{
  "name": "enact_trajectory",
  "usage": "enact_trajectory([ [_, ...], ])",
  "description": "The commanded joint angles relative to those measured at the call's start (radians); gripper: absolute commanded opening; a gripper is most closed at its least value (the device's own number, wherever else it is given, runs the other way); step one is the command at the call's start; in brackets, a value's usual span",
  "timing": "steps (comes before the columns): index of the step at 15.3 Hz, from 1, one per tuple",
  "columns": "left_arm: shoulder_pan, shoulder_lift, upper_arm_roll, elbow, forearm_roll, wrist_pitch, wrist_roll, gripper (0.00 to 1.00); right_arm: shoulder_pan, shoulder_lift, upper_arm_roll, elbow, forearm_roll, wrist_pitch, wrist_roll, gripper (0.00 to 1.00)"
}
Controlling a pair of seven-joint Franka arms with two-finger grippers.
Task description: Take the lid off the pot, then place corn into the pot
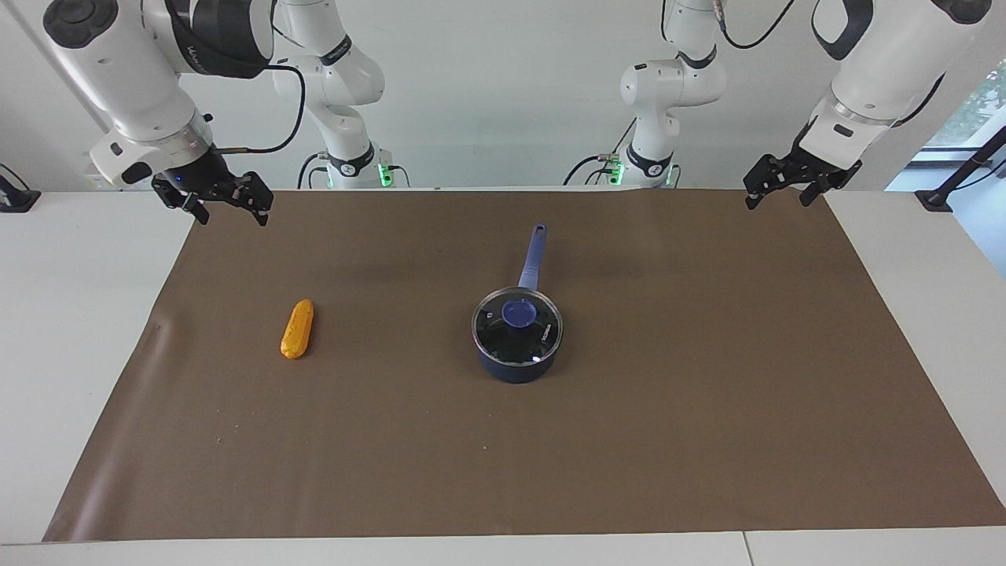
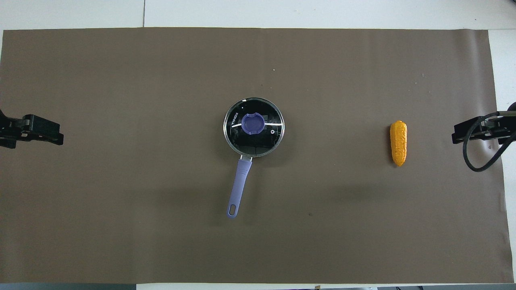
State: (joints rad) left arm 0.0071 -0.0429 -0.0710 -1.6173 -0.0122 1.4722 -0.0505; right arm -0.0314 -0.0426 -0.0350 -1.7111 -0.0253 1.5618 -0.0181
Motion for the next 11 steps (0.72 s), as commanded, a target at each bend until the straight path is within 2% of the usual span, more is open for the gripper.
enact_trajectory([
  [1, 0.007, 0.003, -0.010, 0.008, 0.018, -0.003, 0.006, 1.00, -0.007, -0.011, 0.003, -0.008, 0.011, -0.002, -0.016, 1.00],
  [11, 0.007, -0.002, -0.013, -0.004, 0.011, 0.031, 0.008, 1.00, -0.007, -0.013, 0.003, -0.008, 0.011, -0.002, -0.016, 1.00],
])
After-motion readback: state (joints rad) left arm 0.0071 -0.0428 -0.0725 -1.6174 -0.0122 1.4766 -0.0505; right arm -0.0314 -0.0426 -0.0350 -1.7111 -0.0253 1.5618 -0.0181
